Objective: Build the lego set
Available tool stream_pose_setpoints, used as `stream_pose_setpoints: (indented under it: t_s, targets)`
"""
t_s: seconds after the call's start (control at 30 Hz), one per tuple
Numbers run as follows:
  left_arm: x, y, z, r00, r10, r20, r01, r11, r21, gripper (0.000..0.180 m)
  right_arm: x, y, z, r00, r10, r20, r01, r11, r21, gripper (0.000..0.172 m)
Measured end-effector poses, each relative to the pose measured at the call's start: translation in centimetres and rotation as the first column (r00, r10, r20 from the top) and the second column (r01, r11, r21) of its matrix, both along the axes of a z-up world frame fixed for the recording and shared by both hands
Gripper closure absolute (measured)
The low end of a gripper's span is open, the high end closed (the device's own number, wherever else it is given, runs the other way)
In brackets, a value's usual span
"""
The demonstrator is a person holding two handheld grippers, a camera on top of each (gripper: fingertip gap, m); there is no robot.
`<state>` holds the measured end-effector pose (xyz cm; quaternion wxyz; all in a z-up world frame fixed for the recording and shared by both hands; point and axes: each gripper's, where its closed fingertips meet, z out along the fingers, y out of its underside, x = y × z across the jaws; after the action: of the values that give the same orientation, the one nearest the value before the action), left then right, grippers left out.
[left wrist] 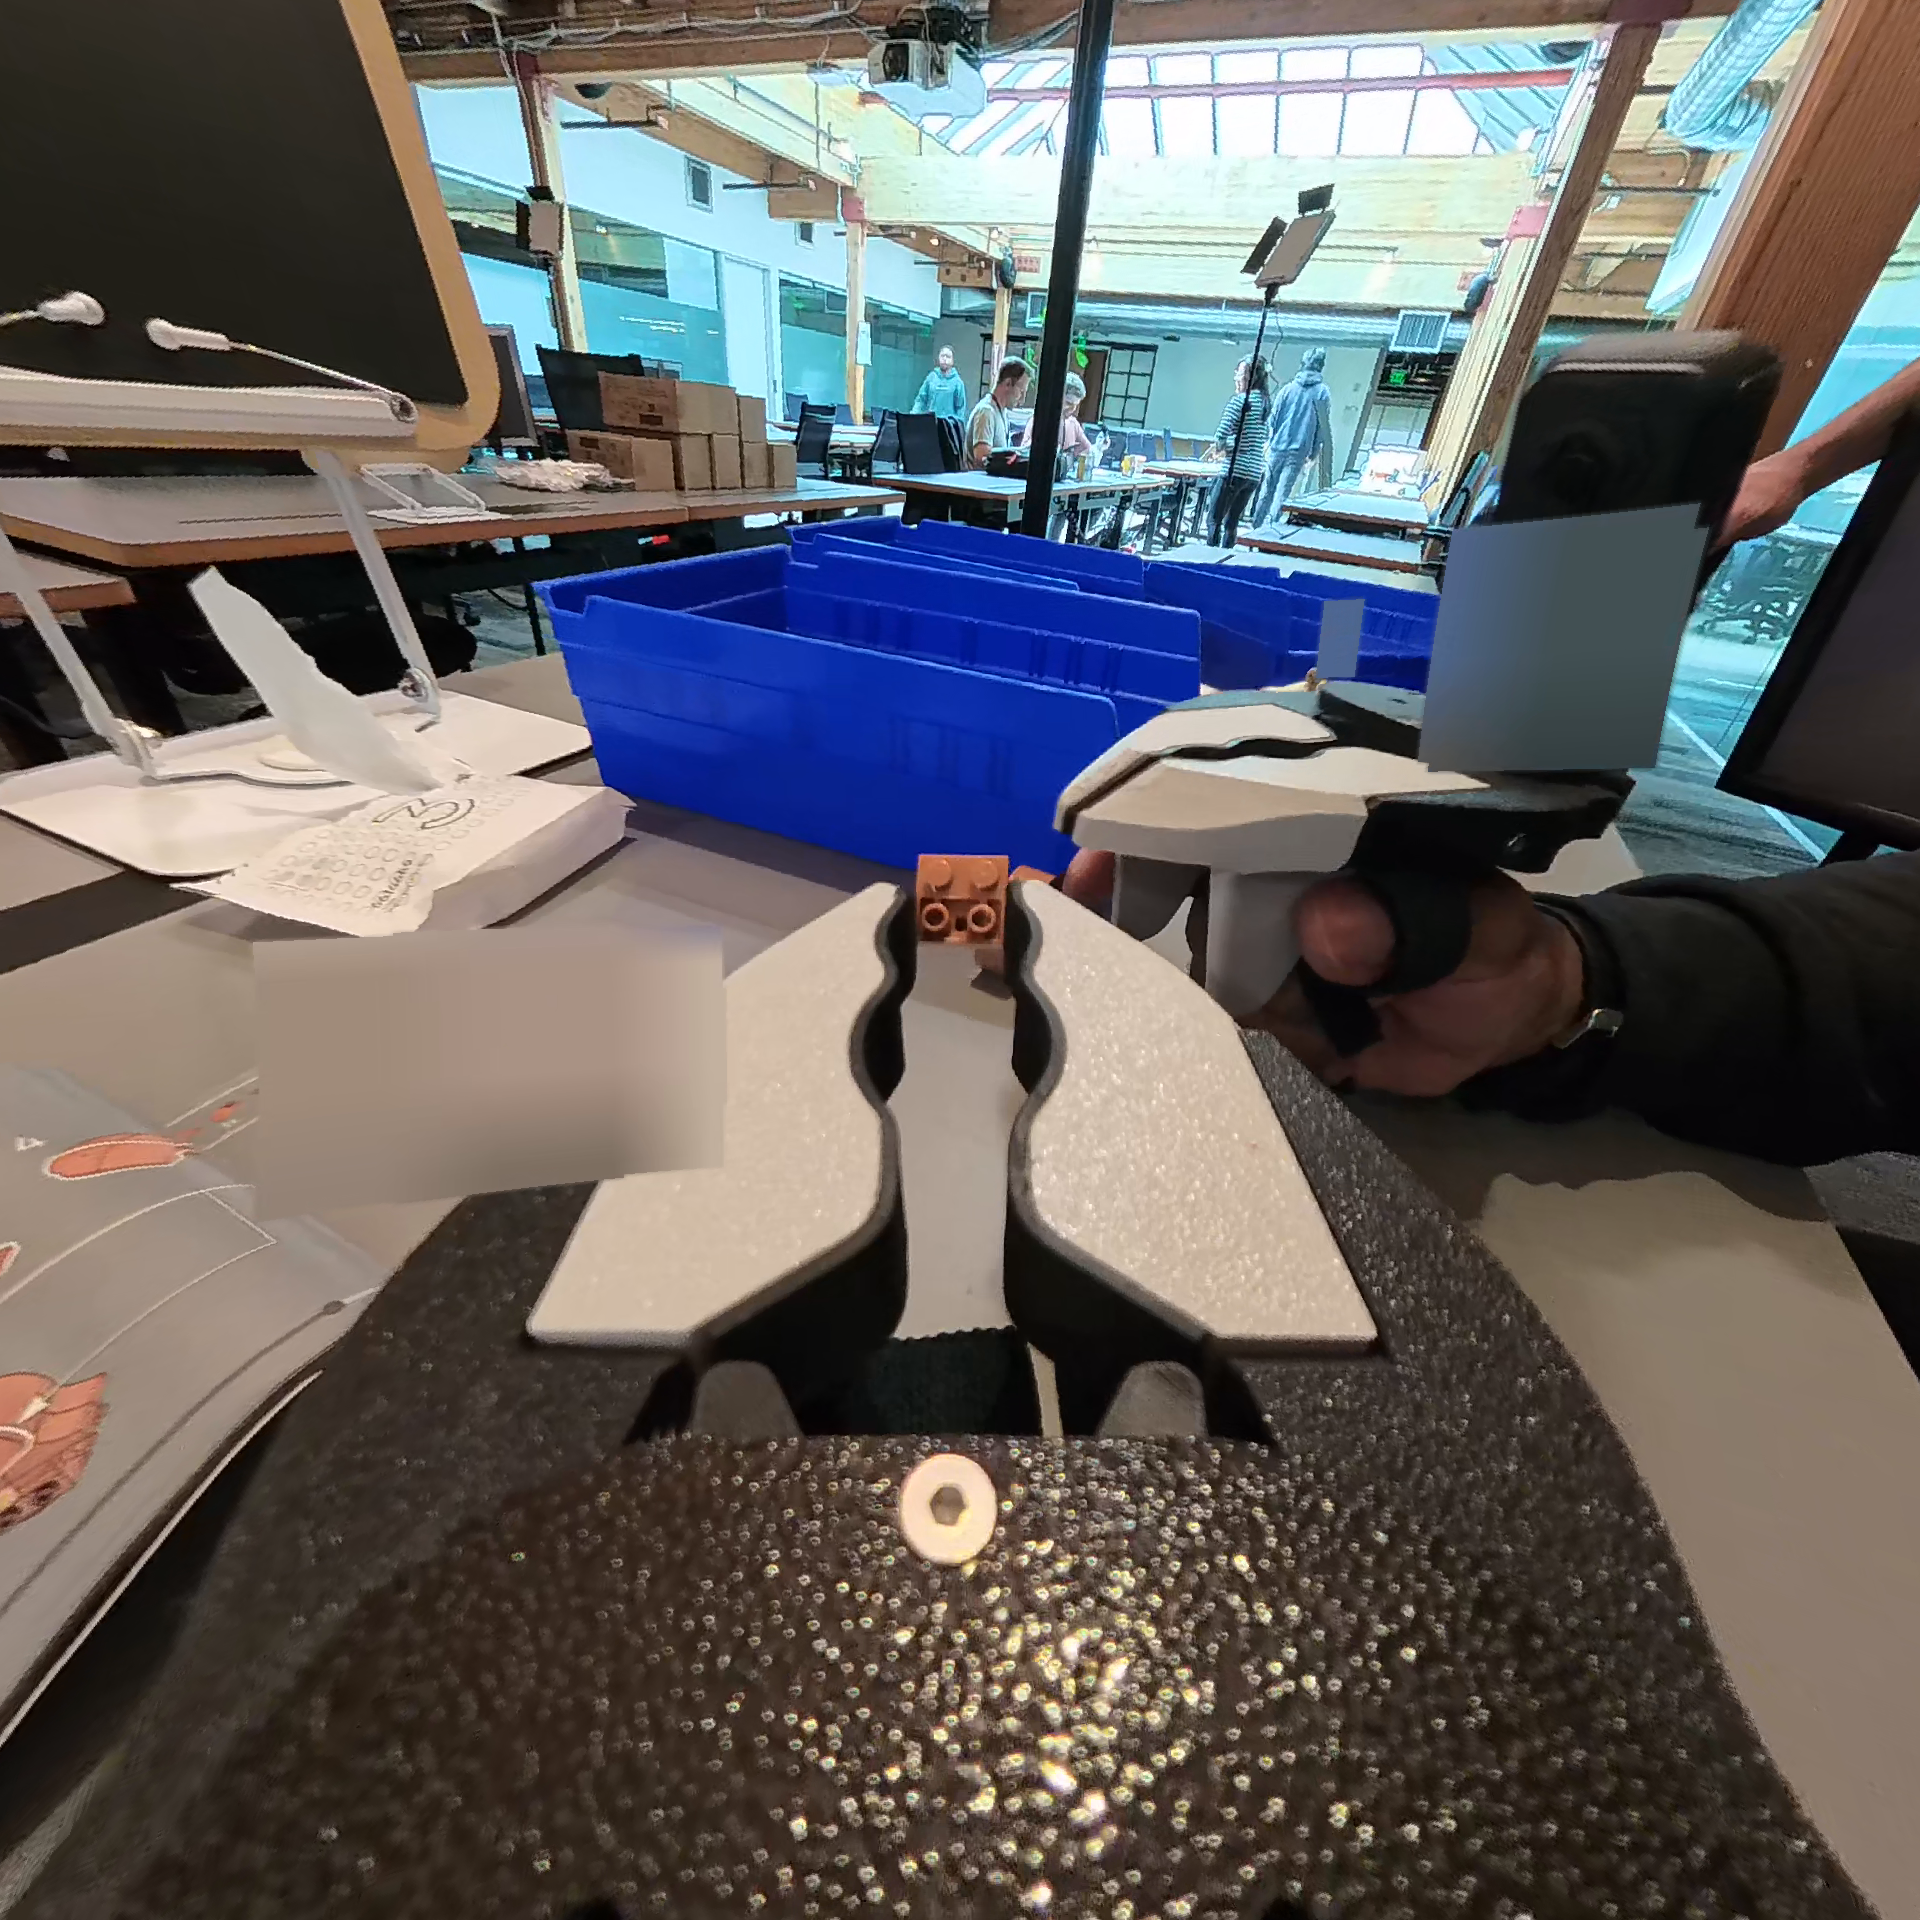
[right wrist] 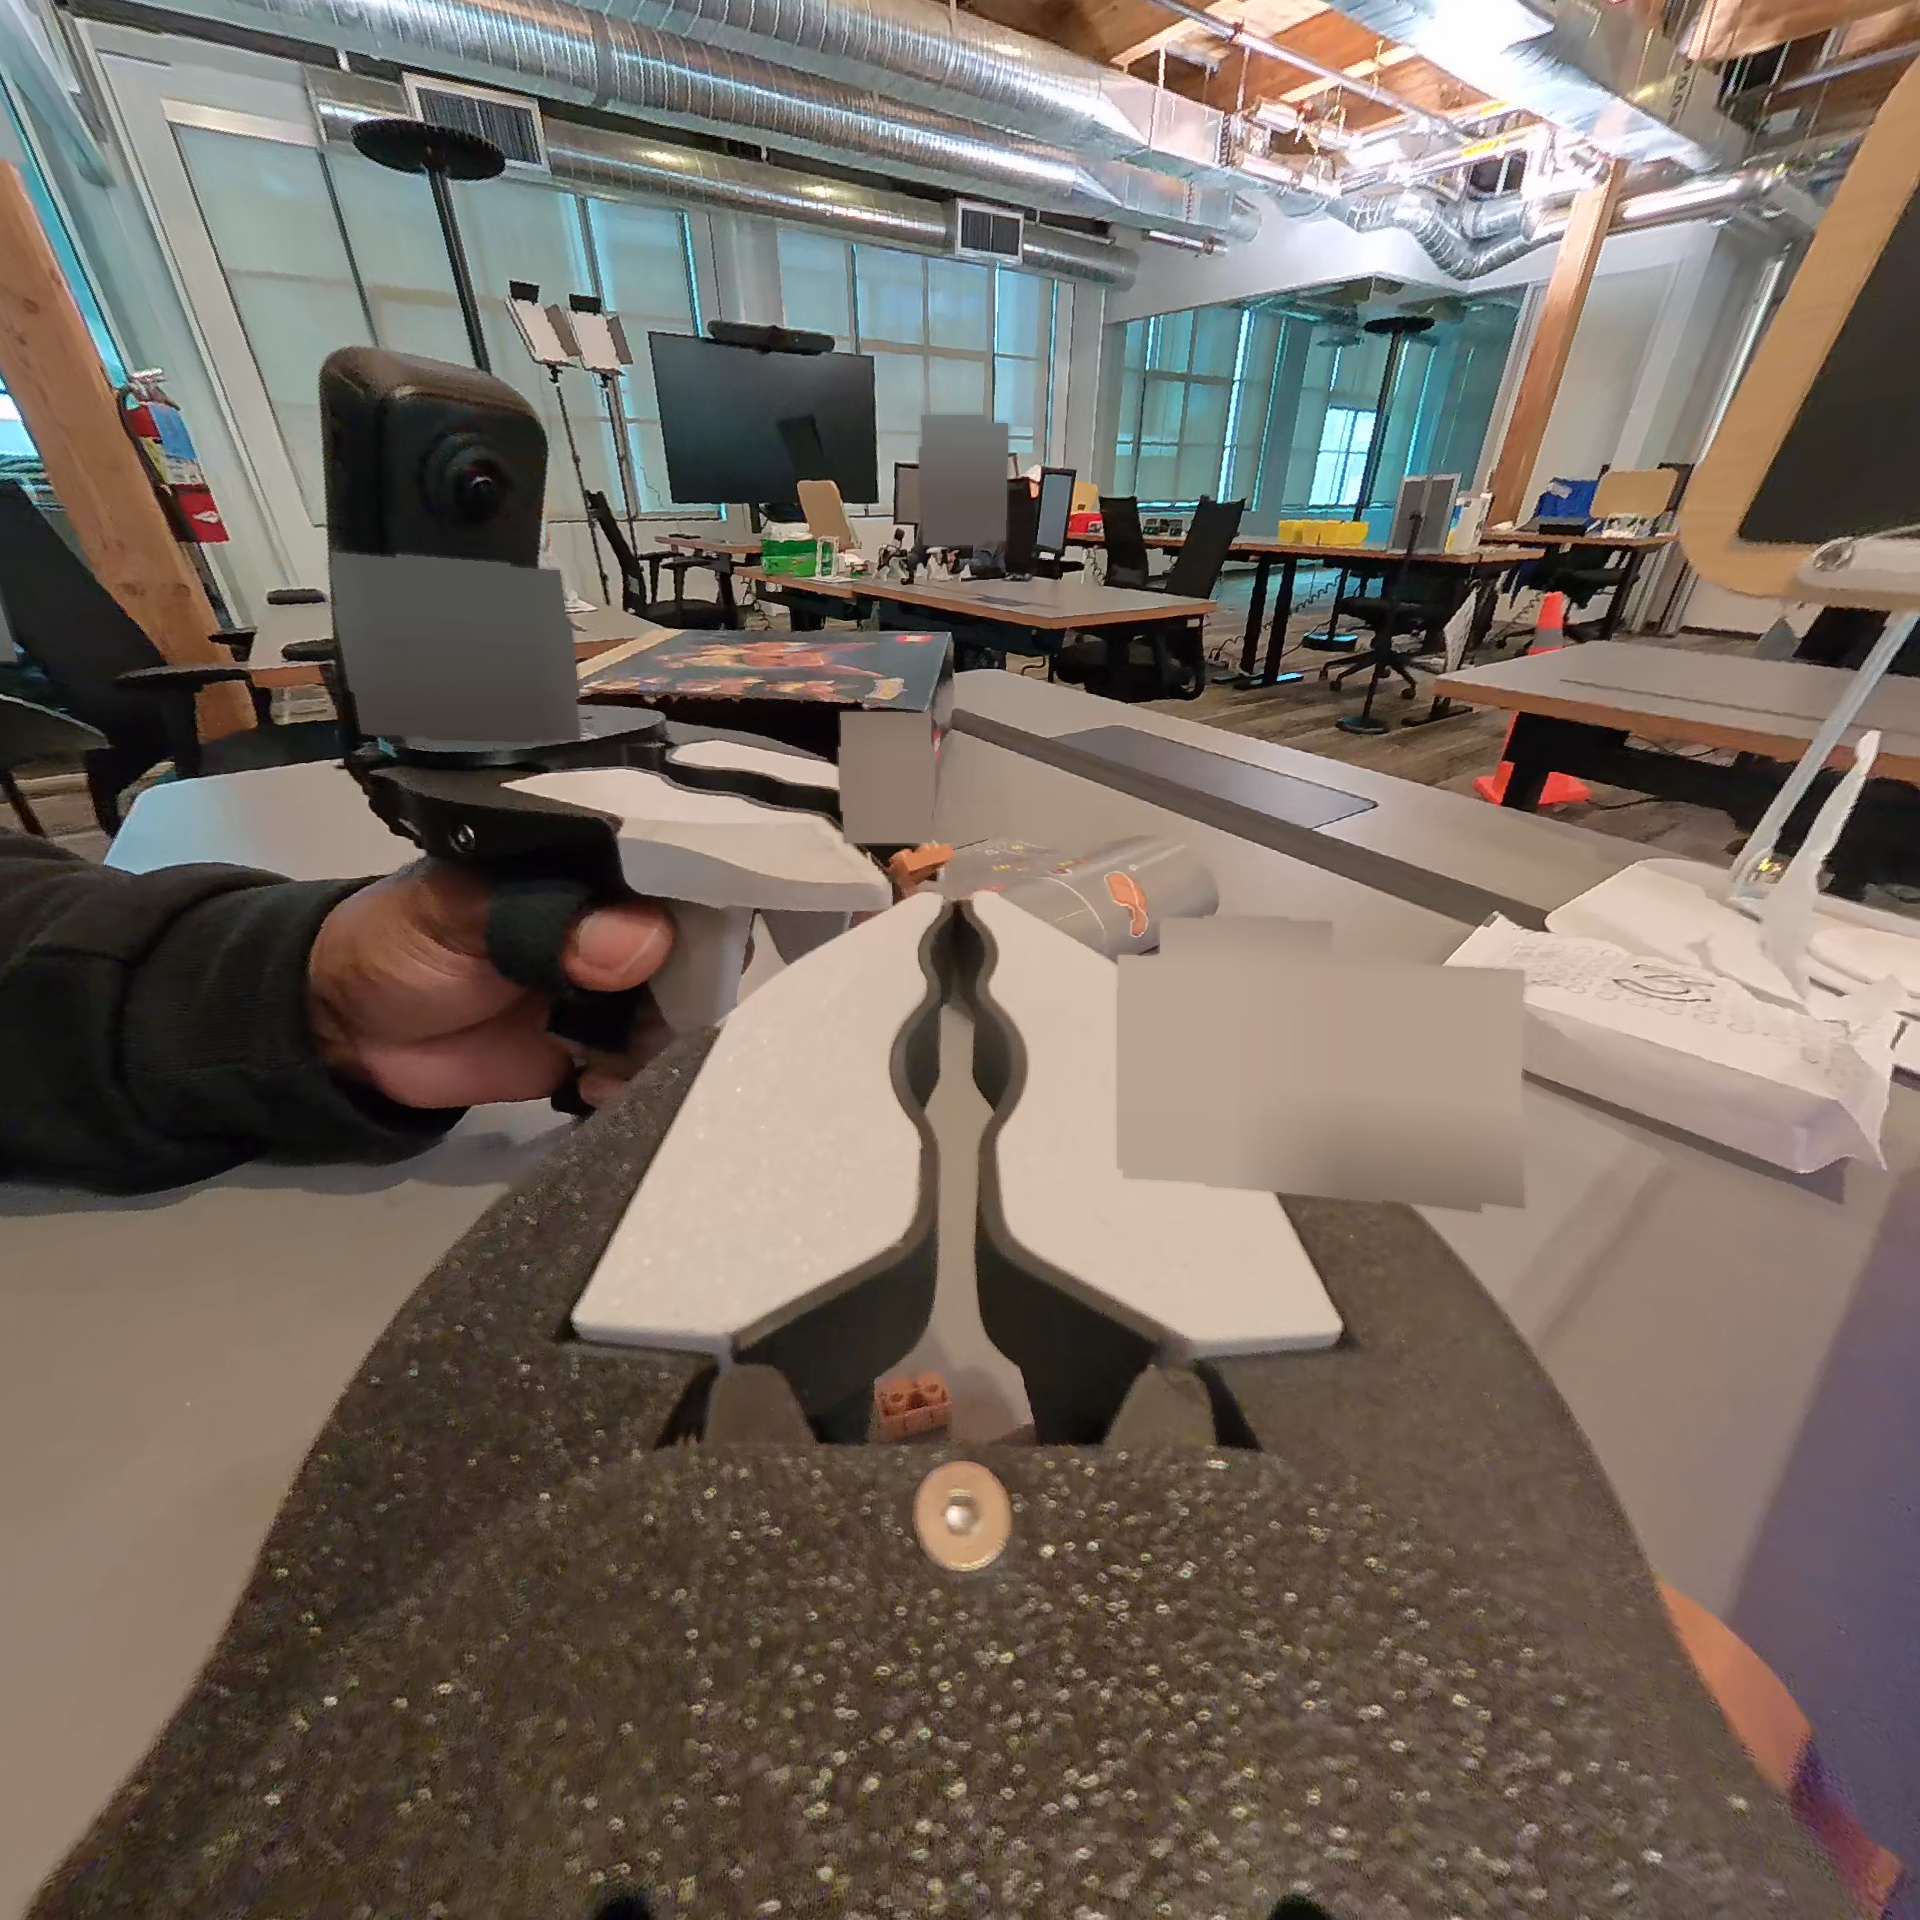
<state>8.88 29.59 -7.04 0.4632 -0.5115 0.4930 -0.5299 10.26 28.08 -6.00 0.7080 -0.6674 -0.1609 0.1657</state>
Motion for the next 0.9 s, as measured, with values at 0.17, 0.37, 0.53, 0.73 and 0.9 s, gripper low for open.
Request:
stream_pose_setpoints:
  t_s: [0.17, 0.37, 0.53, 0.73, 0.9]
  targets:
    - [0.0, 0.0, 0.0, 1.0, 0.009, -0.008, -0.009, 1.0, -0.006, 0.165, 0.6, 0.1, 0.3, 0.998, -0.05, 0.024, 0.049, 0.999, 0.021, 0.172]
    - [-0.2, -0.5, 0.8, 0.999, 0.012, 0.045, -0.012, 1.0, -0.004, 0.165, 1.3, -0.1, 1.0, 0.996, -0.083, 0.025, 0.082, 0.994, 0.068, 0.172]
    - [0.2, -0.2, -0.1, 1.0, 0.021, 0.001, -0.021, 0.998, -0.059, 0.165, 2.6, 0.7, 0.0, 0.991, -0.135, 0.001, 0.135, 0.991, 0.001, 0.172]
    - [0.2, -0.5, 0.0, 1.0, 0.029, -0.01, -0.029, 1.0, -0.006, 0.165, 2.6, 0.4, 0.5, 0.988, -0.154, 0.01, 0.154, 0.988, 0.019, 0.172]
    - [0.3, 0.2, -0.7, 0.999, 0.043, -0.029, -0.043, 0.999, -0.032, 0.165, 2.9, 0.5, 0.2, 0.989, -0.148, -0.028, 0.148, 0.989, -0.002, 0.172]
